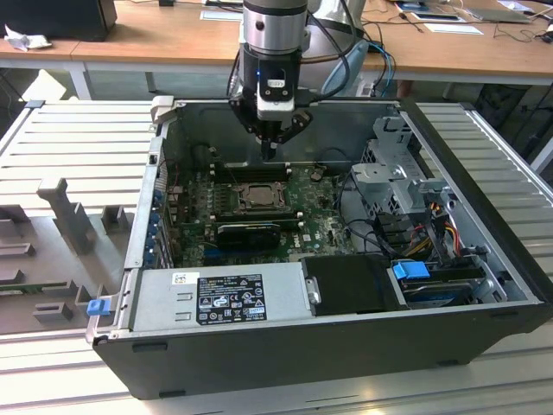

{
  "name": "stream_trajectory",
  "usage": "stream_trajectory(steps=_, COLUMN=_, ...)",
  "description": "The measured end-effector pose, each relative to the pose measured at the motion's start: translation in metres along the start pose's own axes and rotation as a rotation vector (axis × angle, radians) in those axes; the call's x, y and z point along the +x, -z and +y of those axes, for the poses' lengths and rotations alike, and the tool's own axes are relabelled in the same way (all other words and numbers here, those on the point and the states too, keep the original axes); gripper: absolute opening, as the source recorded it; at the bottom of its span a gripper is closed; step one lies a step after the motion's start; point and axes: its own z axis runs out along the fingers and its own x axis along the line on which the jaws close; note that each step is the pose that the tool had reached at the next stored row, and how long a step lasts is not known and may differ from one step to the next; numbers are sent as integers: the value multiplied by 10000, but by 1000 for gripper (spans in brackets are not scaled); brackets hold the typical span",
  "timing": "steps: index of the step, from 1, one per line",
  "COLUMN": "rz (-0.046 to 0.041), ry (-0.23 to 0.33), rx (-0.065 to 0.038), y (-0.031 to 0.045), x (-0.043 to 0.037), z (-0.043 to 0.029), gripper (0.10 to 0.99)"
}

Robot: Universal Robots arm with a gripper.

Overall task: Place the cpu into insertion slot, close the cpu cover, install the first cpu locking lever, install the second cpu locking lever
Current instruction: 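Install the first cpu locking lever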

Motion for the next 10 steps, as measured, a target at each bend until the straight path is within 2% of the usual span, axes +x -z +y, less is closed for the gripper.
stream_trajectory(steps=10, rz=11, ry=1398, rx=-22, y=0, x=0, z=0, gripper=106)
